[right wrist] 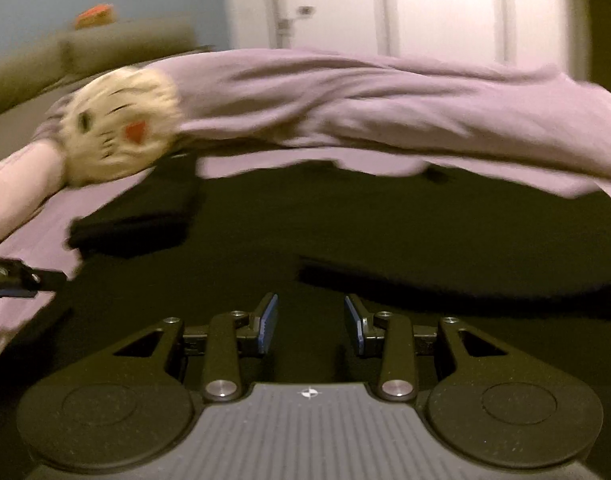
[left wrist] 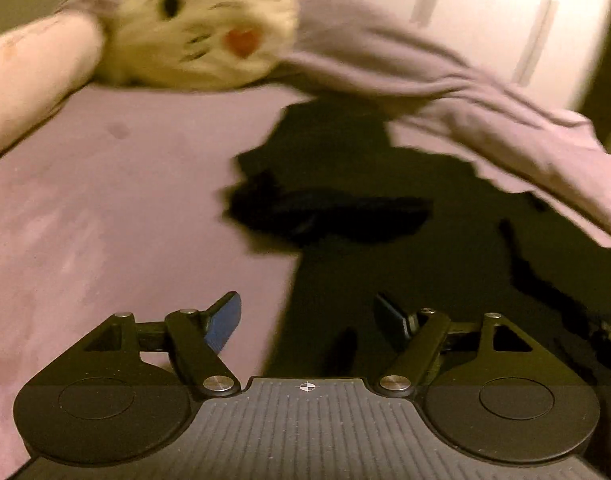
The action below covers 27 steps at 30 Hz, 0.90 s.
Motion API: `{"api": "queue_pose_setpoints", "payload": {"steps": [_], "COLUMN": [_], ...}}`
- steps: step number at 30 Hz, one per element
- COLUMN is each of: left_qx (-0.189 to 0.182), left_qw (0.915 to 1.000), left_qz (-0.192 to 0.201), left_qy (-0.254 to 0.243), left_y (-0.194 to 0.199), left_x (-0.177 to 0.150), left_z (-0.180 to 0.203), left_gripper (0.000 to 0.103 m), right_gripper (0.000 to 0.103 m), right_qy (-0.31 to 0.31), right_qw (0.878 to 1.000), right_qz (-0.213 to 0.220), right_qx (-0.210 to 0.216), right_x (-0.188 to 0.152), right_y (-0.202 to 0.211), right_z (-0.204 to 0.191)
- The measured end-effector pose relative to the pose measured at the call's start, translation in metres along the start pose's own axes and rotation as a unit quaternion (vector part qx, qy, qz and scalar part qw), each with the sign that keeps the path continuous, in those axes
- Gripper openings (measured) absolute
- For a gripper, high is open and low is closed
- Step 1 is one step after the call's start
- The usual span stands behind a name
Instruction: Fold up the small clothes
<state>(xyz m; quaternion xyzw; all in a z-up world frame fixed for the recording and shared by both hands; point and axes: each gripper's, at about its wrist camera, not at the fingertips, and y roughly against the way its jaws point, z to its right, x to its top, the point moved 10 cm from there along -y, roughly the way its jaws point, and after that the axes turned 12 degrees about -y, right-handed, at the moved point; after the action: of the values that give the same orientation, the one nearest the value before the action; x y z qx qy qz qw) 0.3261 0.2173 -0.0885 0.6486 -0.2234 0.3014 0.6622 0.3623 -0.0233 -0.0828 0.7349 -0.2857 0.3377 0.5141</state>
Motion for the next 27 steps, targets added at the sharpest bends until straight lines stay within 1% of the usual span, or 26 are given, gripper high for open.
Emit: {"api": "queue_pose_setpoints", "payload": {"steps": [1,3,4,6,7,9,11,12,14,15,16,17,18,19,21,22,23,24,25,26,27], "left_qx": [0.005,0.021,0.02,0.021,0.03,0.048,0.082,0.085,0.078,0.08,0.081,0.084,0.09,0.096,0.104,0.106,0.105,0.1,0.093,0.087,0.083], "left_qw": [0.9999,0.9985,0.9977,0.9972,0.9965,0.9952,0.9928,0.9926,0.9926,0.9931,0.9937,0.9942,0.9942,0.9942,0.9941,0.9941,0.9943,0.9947,0.9952,0.9956,0.9958], "left_qz": [-0.011,-0.032,-0.036,-0.029,-0.032,-0.025,-0.025,-0.023,-0.031,-0.024,-0.021,-0.02,-0.019,-0.018,-0.016,-0.014,-0.012,-0.008,-0.004,-0.002,-0.001], "left_qy": [0.01,0.04,0.055,0.066,0.071,0.081,0.084,0.084,0.087,0.083,0.075,0.065,0.056,0.046,0.025,0.017,0.016,0.022,0.029,0.034,0.038], "left_y": [-0.001,-0.003,-0.004,0.002,0.007,0.015,0.016,0.016,0.009,0.008,0.007,0.006,0.005,0.004,0.004,0.004,0.005,0.007,0.011,0.013,0.015], "left_x": [-0.007,-0.02,-0.023,-0.026,-0.026,-0.023,-0.025,-0.026,-0.034,-0.034,-0.034,-0.035,-0.036,-0.037,-0.038,-0.038,-0.038,-0.038,-0.038,-0.038,-0.038], "left_z": [-0.006,-0.02,-0.024,-0.032,-0.037,-0.045,-0.059,-0.065,-0.072,-0.071,-0.069,-0.065,-0.064,-0.062,-0.058,-0.057,-0.057,-0.058,-0.059,-0.059,-0.06], "left_gripper": [0.08,0.08,0.08,0.08,0.08,0.08,0.08,0.08,0.08,0.082,0.085,0.087,0.087,0.087,0.088,0.088,0.088,0.087,0.087,0.087,0.085], "right_gripper": [0.037,0.045,0.047,0.052,0.052,0.052,0.052,0.052,0.051,0.05,0.047,0.036,0.018,0.011,0.01,0.01,0.01,0.01,0.01,0.01,0.01], "right_qy": [0.023,0.079,0.104,0.153,0.174,0.222,0.271,0.294,0.338,0.354,0.366,0.369,0.364,0.346,0.276,0.201,0.113,0.022,-0.079,-0.155,-0.209], "right_qw": [1.0,0.997,0.994,0.988,0.984,0.974,0.96,0.953,0.937,0.93,0.924,0.922,0.925,0.932,0.954,0.972,0.986,0.992,0.988,0.979,0.969], "right_qz": [0.001,0.01,0.015,0.028,0.033,0.049,0.068,0.077,0.091,0.098,0.11,0.113,0.111,0.111,0.115,0.119,0.121,0.125,0.131,0.128,0.13], "right_qx": [0.01,0.011,0.009,0.002,-0.002,-0.011,-0.016,-0.014,-0.016,-0.017,-0.017,-0.013,-0.007,0.003,0.017,0.019,0.021,0.023,0.019,0.02,0.005], "right_x": [0.002,0.003,0.004,0.005,0.006,0.004,0.001,-0.002,-0.007,-0.008,-0.007,-0.006,-0.004,0.001,0.021,0.04,0.057,0.072,0.083,0.085,0.082], "right_y": [-0.009,-0.028,-0.037,-0.054,-0.062,-0.073,-0.082,-0.087,-0.099,-0.104,-0.107,-0.111,-0.113,-0.114,-0.109,-0.103,-0.094,-0.085,-0.074,-0.065,-0.057], "right_z": [-0.017,-0.049,-0.061,-0.085,-0.094,-0.114,-0.133,-0.143,-0.161,-0.168,-0.175,-0.18,-0.183,-0.185,-0.177,-0.162,-0.137,-0.109,-0.071,-0.037,-0.007]}}
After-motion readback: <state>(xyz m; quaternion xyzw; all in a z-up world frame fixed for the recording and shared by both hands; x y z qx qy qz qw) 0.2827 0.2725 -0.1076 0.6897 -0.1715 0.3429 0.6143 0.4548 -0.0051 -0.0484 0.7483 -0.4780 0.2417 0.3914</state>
